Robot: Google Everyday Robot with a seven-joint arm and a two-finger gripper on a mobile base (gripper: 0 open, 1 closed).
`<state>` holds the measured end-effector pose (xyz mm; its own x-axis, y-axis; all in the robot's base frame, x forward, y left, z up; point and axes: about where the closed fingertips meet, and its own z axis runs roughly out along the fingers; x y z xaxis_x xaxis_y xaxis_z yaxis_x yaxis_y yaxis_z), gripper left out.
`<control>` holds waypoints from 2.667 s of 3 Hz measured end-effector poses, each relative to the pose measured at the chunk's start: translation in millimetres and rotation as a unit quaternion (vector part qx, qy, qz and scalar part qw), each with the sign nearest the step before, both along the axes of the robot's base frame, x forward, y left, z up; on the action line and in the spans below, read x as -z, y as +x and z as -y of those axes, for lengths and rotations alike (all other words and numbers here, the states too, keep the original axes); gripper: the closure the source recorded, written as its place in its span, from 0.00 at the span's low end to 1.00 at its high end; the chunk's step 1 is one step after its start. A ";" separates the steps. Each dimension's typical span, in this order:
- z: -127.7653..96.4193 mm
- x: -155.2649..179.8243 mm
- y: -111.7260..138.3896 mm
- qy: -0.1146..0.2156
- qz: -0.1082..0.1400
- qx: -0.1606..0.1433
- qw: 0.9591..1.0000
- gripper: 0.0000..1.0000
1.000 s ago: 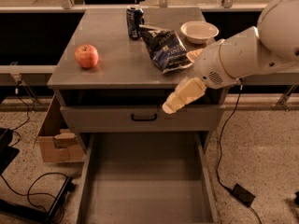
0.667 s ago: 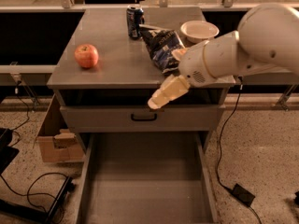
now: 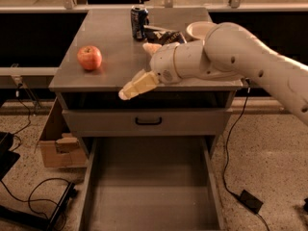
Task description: Place apple into middle drawer
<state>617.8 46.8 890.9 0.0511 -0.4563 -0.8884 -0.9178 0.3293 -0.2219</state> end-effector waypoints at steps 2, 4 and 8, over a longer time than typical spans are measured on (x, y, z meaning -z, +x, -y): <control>-61.8 -2.5 19.6 0.034 0.029 -0.045 0.998 0.00; -74.0 3.1 57.8 0.032 0.013 -0.046 0.998 0.00; -119.2 20.0 133.0 0.059 -0.045 -0.007 0.997 0.00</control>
Offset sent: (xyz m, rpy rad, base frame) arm 0.0326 0.0887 -0.0003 0.0870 -0.0735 0.1244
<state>750.8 166.0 870.9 -0.0257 -0.3476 -0.9373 -0.9370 0.3352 -0.0986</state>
